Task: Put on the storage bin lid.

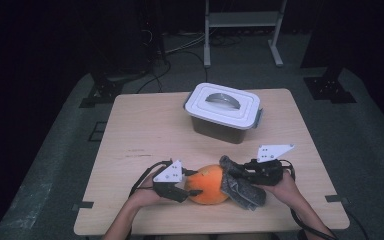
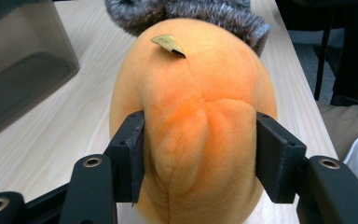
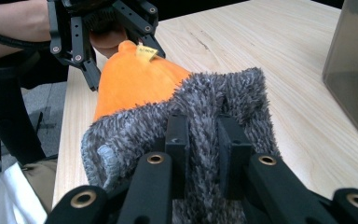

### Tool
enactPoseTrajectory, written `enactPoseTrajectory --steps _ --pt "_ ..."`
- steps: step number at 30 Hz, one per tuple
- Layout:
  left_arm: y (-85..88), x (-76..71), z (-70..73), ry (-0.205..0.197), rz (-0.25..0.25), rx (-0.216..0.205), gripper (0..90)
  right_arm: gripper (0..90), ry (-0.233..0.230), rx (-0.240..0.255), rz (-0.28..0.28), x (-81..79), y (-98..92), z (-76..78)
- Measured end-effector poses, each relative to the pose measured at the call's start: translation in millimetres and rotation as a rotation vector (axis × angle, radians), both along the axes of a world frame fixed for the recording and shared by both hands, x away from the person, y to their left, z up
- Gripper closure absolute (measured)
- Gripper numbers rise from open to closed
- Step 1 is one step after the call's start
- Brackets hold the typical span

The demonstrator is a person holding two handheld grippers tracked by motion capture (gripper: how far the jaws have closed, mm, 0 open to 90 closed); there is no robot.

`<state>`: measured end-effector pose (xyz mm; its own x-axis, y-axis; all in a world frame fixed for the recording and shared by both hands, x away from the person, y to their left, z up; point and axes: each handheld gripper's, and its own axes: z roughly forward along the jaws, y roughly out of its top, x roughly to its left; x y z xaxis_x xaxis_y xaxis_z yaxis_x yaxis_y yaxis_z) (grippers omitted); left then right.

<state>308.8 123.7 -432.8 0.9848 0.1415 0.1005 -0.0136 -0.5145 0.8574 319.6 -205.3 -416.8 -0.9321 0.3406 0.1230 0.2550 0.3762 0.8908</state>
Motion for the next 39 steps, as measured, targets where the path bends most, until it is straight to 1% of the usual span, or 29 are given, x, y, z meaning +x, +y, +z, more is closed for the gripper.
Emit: enactPoseTrajectory --steps 2,5,7,9,12,15,18,20,22,23,24,26,29,30,34,35,36,39 --pt "1.6 0.4 -0.7 -0.008 -0.013 0.007 42.1 76.1 -0.005 0.010 0.009 -1.0 3.9 2.3" --pt "5.2 1.8 -2.0 -0.001 -0.022 0.006 42.0 76.1 -0.024 0.030 0.031 -3.6 13.8 7.6" --pt "8.0 2.4 -2.4 0.003 -0.025 0.009 42.0 76.1 -0.028 0.032 0.039 -3.4 17.0 8.1" --pt "10.4 2.5 -3.1 0.006 -0.032 0.010 42.0 76.1 -0.009 0.044 0.043 -1.6 16.5 5.6" --pt "12.6 3.3 -3.8 0.013 -0.042 0.011 41.9 76.1 0.012 0.043 0.036 1.3 12.2 0.3" --pt "13.6 3.7 -4.8 0.018 -0.046 0.005 42.0 76.1 0.039 0.031 0.024 4.7 5.2 -6.8" --pt "15.3 3.5 -5.4 0.018 -0.053 0.005 42.0 76.1 0.061 0.006 -0.001 7.7 -2.3 -12.6" --pt "15.3 2.9 -6.1 0.016 -0.061 0.005 42.2 76.1 0.064 0.021 -0.004 8.4 -3.6 -11.2" --pt "14.3 1.9 -6.3 0.013 -0.072 0.009 42.2 76.1 0.043 0.044 0.001 6.9 -1.1 -5.1" --pt "14.0 1.5 -6.2 0.009 -0.079 0.013 42.2 76.1 0.037 0.061 0.008 6.1 1.0 -2.2" --pt "14.1 1.4 -6.1 0.008 -0.080 0.016 42.2 76.1 0.032 0.068 0.018 5.6 3.3 -0.6" --pt "15.2 1.4 -6.2 0.011 -0.082 0.017 42.1 76.1 0.027 0.049 0.029 5.0 7.8 -1.9" --pt "16.3 2.1 -7.1 0.020 -0.082 0.013 41.9 76.1 0.060 0.052 0.043 6.6 6.2 -8.7" --pt "16.9 2.5 -7.0 0.024 -0.079 0.013 41.8 76.1 0.062 0.044 0.042 6.7 5.1 -9.5" --pt "18.8 3.7 -7.3 0.029 -0.075 0.010 41.7 76.1 0.079 -0.021 0.016 8.5 -3.3 -15.9" --pt "19.4 3.8 -7.1 0.030 -0.072 0.010 41.6 76.1 0.080 -0.028 0.009 8.8 -4.9 -16.1" --pt "19.4 3.8 -7.1 0.030 -0.072 0.010 41.4 76.1 0.074 -0.022 0.004 8.7 -6.4 -14.8" --pt "18.6 4.4 -7.1 0.034 -0.061 0.000 41.0 76.1 0.043 0.036 0.013 6.1 -5.0 -5.2"
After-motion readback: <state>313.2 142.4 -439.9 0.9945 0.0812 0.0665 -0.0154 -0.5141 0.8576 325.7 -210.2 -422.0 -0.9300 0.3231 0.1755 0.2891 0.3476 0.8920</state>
